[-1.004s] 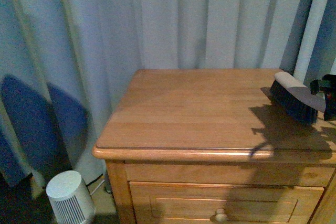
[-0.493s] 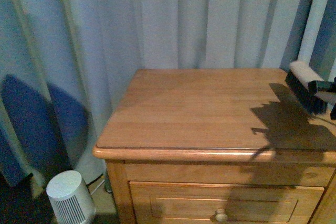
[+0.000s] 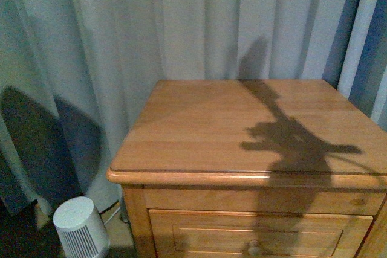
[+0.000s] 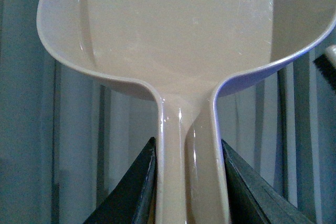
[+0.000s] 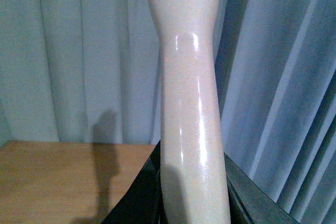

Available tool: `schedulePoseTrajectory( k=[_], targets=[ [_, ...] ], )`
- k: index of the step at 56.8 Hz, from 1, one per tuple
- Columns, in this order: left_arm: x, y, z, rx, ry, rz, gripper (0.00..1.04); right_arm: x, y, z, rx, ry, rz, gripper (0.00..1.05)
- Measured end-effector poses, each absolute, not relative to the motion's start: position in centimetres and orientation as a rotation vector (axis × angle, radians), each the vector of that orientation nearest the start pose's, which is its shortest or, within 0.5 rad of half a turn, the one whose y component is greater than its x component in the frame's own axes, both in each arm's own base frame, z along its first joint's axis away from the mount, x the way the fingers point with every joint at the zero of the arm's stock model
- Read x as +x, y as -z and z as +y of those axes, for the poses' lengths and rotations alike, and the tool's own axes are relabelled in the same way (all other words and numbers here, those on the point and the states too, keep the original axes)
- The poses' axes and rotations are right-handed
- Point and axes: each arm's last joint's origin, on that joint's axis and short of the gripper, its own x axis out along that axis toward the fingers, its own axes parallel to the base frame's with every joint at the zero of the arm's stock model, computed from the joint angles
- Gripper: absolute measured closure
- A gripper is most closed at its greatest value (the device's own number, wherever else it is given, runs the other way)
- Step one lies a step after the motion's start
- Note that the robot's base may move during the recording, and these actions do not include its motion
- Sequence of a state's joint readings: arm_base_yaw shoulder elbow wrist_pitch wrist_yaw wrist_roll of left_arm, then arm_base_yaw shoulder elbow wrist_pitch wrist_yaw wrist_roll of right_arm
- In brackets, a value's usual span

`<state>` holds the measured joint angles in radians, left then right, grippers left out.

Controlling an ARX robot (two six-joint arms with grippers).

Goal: Clean up trash

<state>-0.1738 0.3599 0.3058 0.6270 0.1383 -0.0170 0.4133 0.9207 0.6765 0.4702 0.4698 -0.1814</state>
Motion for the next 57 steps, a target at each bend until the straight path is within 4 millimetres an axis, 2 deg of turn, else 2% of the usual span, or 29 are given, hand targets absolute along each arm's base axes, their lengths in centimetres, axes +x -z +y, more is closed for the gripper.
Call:
schedulePoseTrajectory(
  k=[6,21,34,57],
  targets=[
    [10.0,-29.5,-2.2,-0.027,0.308,-0.572,0.76,16.8,-33.9,7.0,-0.08,0.087,-0.264,0.84],
    [10.0,-29.5,-2.2,-0.027,0.308,-0.572,0.76,14.3,-33.2,6.4,-0.062,0.159,-0.352,0.85],
    [10.0,-29.5,-2.2,-0.027,0.308,-0.572,0.76,13.8,-31.9,6.1,-0.062,0.185,-0.346,0.85],
    [9.9,-29.6,-2.1,-0.028,0.304,-0.577,0.76,13.6,-32.0,5.9,-0.054,0.192,-0.357,0.85]
  ],
)
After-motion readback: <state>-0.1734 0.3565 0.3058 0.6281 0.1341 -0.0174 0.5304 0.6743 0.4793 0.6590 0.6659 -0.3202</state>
